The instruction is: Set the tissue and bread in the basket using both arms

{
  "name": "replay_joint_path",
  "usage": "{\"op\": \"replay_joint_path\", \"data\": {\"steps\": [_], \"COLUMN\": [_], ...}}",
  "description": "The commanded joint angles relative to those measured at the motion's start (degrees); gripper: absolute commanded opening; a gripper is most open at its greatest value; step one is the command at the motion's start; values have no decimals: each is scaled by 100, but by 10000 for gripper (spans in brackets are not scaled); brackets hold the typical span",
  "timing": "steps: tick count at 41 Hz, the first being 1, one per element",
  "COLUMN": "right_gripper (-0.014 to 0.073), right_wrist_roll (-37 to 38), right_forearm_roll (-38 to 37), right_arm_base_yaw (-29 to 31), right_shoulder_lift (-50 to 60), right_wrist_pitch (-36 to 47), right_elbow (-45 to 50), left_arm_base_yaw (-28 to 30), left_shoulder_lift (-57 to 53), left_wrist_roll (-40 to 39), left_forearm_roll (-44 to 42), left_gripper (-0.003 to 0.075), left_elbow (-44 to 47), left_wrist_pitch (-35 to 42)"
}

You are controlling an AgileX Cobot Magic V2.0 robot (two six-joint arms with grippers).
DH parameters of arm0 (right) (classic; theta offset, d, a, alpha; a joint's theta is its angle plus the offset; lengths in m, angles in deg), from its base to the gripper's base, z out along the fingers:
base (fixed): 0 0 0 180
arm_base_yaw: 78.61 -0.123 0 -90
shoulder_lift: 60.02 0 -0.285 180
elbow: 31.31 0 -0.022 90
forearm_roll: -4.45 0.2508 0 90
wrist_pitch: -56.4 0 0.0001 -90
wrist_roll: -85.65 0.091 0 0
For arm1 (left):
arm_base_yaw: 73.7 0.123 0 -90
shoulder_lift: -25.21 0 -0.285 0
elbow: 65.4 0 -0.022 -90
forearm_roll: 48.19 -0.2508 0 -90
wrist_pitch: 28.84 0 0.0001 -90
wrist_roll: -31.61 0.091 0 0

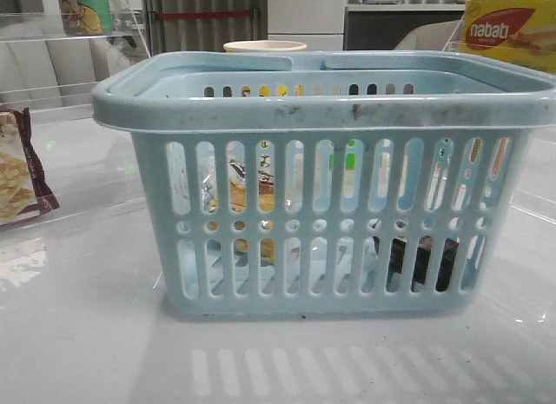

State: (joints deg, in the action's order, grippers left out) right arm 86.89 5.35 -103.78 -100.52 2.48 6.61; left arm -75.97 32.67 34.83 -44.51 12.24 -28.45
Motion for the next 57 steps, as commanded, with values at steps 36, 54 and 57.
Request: {"op": "replay_joint_path", "data": {"steps": [36,54,57], "right_gripper": [57,57,57], "right_wrist_roll": [8,8,8], "right_forearm_roll": [-434,-429,-429], "right_arm_base_yaw": [2703,2831,2831], "right_shoulder_lift": [3233,3437,3437], "right_wrist_pitch": [4213,5314,5525], "right_elbow": [3315,4097,4097], "left_arm_base_yaw": [-32,-32,-32], "left_shoulder_lift": [-109,-109,-109], "left_wrist_roll": [12,12,12], "left_forearm_roll": [55,55,55], "left_gripper": [91,91,91], "left_elbow": [1,1,1], "left_wrist_pitch": [507,507,507]}}
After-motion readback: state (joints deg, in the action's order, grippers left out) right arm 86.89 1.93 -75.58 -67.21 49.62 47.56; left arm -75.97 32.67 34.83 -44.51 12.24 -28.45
